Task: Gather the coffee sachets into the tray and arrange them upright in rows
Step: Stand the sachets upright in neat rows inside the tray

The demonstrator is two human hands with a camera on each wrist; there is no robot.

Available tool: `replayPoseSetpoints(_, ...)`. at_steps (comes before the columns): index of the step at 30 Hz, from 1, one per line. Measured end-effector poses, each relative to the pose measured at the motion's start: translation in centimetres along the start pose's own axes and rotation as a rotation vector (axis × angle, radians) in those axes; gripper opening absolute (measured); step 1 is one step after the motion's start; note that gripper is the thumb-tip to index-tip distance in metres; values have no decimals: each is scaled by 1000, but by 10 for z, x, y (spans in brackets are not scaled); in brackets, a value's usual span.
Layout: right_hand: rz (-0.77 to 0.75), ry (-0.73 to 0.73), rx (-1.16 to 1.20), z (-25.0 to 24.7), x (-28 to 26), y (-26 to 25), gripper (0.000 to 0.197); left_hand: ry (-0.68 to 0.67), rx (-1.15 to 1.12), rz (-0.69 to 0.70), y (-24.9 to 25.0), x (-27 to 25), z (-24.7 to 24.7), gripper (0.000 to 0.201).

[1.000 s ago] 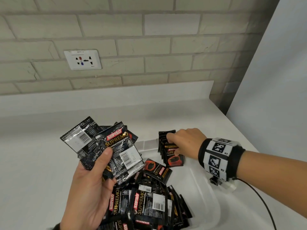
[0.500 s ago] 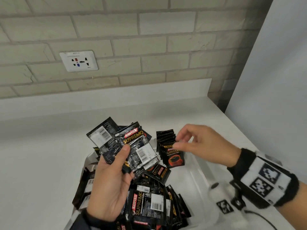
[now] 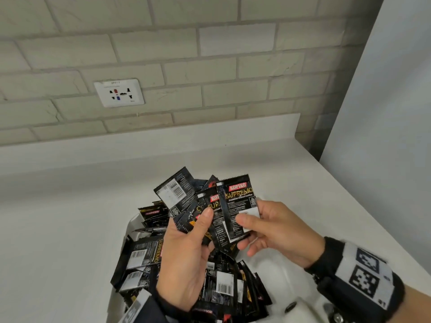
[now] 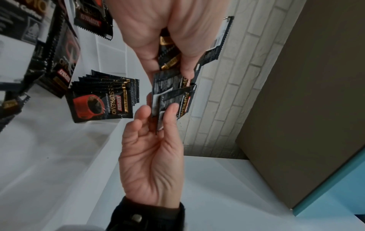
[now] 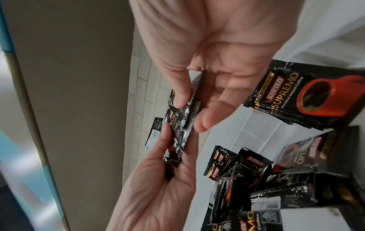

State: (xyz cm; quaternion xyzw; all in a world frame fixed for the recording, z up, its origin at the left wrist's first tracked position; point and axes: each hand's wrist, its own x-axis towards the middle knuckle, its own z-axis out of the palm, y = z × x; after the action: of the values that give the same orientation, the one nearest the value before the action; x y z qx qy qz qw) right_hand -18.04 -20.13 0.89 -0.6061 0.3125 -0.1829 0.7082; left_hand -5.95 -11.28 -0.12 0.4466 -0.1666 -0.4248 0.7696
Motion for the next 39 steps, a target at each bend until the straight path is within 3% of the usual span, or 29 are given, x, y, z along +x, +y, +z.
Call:
replayPoseSetpoints(7,11,9,92,-4,-5,5,28,46,-25,7,-3,1,-2,33)
replayPoseSetpoints(10,7,11,65,3,-3,10,32,42,-10,12,-5,0,0,40)
replayPoseSetpoints(16,-20,168,97,2,-7,7,22,57,-1,33,-4,0,-5,39)
replayPoseSetpoints(18,-119,290,-4,-2,-9,-2,18,54,-27,38,-2,1,-7,35)
replayPoseSetpoints(21,-381,406,-508,-4,-13,-16,26,23,-39,23,-2,0,-3,32)
replayPoseSetpoints(24,-444,305,-1130,7,-16,-28,29,-33,-15,6,-3,-3,11,32)
replayPoseSetpoints(27,-513,285,-1422,23,-17,-23,52,-85,-24,-9,-4,-4,20,36)
replayPoseSetpoints(30,-665,347,-1478,28,-10,-12,64,-88,-19,-8,-3,-3,18,43)
replayPoseSetpoints(34,-795,239,-1364,23,-10,-7,63,-74,-23,-45,-2,0,9,50)
replayPoseSetpoints(39,-859,26,-1241,17,-13,-2,61,-83,15,-62,-6,-1,6,19)
